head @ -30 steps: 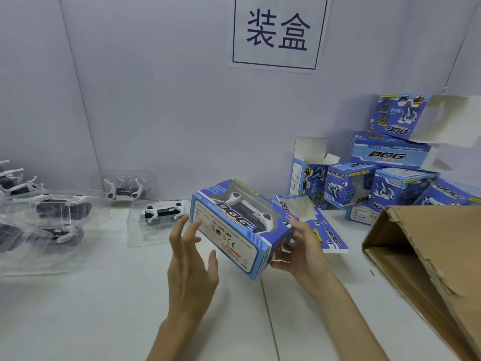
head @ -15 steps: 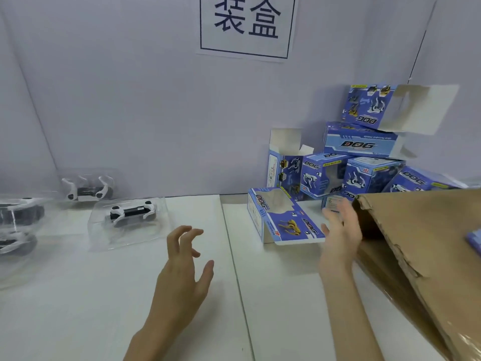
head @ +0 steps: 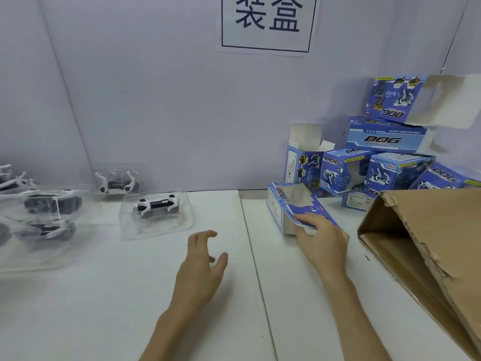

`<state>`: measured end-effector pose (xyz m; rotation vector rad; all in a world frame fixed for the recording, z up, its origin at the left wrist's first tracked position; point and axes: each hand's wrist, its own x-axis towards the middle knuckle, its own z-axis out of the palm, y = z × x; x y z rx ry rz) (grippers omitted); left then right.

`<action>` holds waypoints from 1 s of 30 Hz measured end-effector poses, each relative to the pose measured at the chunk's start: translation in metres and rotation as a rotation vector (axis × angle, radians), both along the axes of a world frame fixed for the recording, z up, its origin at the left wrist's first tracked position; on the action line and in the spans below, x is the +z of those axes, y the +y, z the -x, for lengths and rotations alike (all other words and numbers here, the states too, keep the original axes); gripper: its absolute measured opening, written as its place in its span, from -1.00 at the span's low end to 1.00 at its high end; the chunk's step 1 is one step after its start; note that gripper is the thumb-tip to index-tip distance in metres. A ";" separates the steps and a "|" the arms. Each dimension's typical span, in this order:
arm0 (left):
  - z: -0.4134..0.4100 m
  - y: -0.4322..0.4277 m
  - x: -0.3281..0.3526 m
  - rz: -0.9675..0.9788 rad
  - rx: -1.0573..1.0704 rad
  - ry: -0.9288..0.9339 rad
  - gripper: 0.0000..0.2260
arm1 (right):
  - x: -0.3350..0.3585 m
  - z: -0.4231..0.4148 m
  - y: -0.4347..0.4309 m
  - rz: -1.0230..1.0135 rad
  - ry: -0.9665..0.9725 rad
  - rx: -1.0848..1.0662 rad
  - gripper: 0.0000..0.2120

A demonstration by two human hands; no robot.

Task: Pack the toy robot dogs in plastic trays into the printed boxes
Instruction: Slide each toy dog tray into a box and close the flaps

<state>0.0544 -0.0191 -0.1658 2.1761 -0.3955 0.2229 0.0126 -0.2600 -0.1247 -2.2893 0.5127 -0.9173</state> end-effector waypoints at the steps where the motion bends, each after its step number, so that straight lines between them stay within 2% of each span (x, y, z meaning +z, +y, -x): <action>1: 0.000 -0.001 0.002 0.042 -0.024 0.066 -0.72 | 0.002 0.001 0.004 -0.010 -0.049 0.011 -0.81; 3: 0.001 -0.002 0.006 0.187 -0.089 0.203 -0.81 | 0.007 0.004 0.014 -0.078 -0.125 0.081 -0.88; 5: 0.003 -0.003 0.009 0.274 -0.135 0.252 -0.74 | 0.009 0.006 0.026 -0.132 -0.177 0.170 -0.89; 8: 0.005 -0.005 0.009 0.166 -0.104 0.100 -0.49 | 0.006 0.007 0.051 -0.099 -0.222 0.316 -0.69; 9: 0.005 -0.006 0.008 0.149 -0.084 0.036 -0.49 | 0.005 0.007 0.060 -0.068 -0.225 0.370 -0.64; 11: 0.003 -0.005 0.008 0.216 -0.047 -0.068 -0.69 | 0.003 0.007 0.071 0.009 -0.215 0.468 -0.63; 12: 0.000 -0.002 0.009 0.270 -0.018 -0.092 -0.78 | 0.002 0.007 0.073 0.043 -0.207 0.515 -0.67; 14: -0.002 0.003 0.011 0.364 0.051 -0.115 -0.75 | 0.003 0.005 0.072 0.087 -0.212 0.577 -0.80; 17: -0.002 0.006 0.013 0.435 0.128 -0.119 -0.75 | 0.009 0.005 0.069 0.107 -0.341 0.462 -0.77; 19: -0.001 0.005 0.014 0.472 0.137 -0.107 -0.80 | 0.013 0.007 0.066 -0.001 -0.427 0.391 -0.67; 21: 0.002 0.004 0.015 0.469 0.066 -0.056 -0.89 | 0.013 0.007 0.060 -0.123 -0.468 0.406 -0.67; 23: 0.007 0.001 0.016 0.398 0.002 -0.012 -0.73 | 0.013 0.008 0.057 -0.160 -0.437 0.456 -0.75; 25: 0.008 -0.003 0.016 0.328 0.017 -0.035 -0.71 | 0.011 0.010 0.062 -0.100 -0.412 0.521 -0.80; 28: 0.005 -0.002 0.017 0.349 0.096 -0.039 -0.90 | 0.010 0.012 0.073 0.037 -0.453 0.563 -0.86; 30: 0.003 0.001 0.018 0.357 0.149 -0.047 -0.88 | 0.009 0.011 0.072 0.100 -0.469 0.568 -0.86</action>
